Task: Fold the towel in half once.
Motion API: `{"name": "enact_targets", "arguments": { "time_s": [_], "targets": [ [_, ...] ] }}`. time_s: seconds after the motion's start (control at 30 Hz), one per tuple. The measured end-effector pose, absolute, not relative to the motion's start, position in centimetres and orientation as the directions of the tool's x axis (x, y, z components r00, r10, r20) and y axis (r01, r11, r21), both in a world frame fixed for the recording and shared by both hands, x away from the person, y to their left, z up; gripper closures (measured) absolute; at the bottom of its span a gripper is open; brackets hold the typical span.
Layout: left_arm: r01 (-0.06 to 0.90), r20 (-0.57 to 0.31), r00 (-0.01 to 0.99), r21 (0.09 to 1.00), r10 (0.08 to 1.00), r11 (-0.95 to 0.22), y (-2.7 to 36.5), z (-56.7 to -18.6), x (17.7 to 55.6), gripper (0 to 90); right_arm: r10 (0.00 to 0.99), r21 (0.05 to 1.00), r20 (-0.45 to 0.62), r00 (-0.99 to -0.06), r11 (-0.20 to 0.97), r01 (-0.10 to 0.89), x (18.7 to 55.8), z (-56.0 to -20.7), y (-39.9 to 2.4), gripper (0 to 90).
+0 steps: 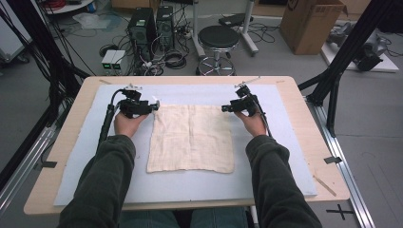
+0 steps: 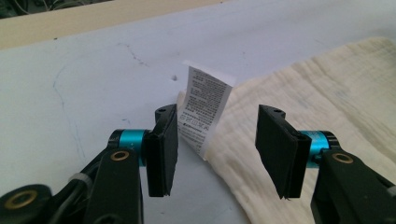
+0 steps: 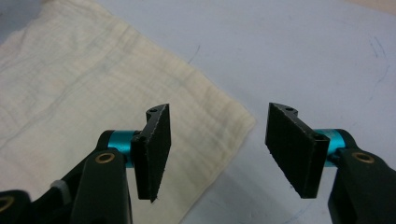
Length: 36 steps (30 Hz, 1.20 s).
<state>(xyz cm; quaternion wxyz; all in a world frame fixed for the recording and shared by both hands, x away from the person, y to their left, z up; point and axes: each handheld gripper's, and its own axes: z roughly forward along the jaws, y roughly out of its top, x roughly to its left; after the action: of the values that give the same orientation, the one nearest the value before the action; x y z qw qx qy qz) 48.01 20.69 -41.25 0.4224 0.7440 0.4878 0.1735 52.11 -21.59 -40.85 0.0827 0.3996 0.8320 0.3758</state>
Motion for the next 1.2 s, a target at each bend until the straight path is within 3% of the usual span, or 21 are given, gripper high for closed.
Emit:
{"name": "enact_targets", "arguments": {
  "time_s": [0.27,0.53,0.83,0.9,1.0,1.2],
  "targets": [
    [0.653,-0.216,0.427,0.745,0.878,-0.134,20.4,-43.0,48.9,53.6,0.764,0.663,0.185,-0.618,0.367,0.652,52.6,-42.0,-21.6,43.6],
    [0.664,-0.23,0.456,0.731,0.86,-0.157,19.5,-43.7,49.1,58.4,0.769,0.635,0.175,-0.614,0.389,0.668,52.9,-43.2,-20.8,50.8],
    [0.653,-0.165,0.451,0.731,0.877,-0.198,18.5,-44.0,49.0,74.7,0.792,0.631,0.13,-0.596,0.398,0.666,52.7,-43.1,-20.3,66.4],
    [0.655,-0.178,0.451,0.731,0.874,-0.189,18.4,-44.0,49.0,82.2,0.797,0.626,0.129,-0.59,0.396,0.672,52.6,-43.1,-20.1,74.5],
    [0.649,-0.167,0.456,0.734,0.874,-0.198,18.1,-44.1,48.9,85.9,0.782,0.623,0.159,-0.603,0.394,0.676,52.6,-43.1,-20.2,86.1],
    [0.635,-0.151,0.472,0.741,0.869,-0.217,18.2,-43.7,48.7,87.5,0.769,0.627,0.198,-0.608,0.378,0.681,52.7,-43.0,-20.8,87.8]
  ]
}}
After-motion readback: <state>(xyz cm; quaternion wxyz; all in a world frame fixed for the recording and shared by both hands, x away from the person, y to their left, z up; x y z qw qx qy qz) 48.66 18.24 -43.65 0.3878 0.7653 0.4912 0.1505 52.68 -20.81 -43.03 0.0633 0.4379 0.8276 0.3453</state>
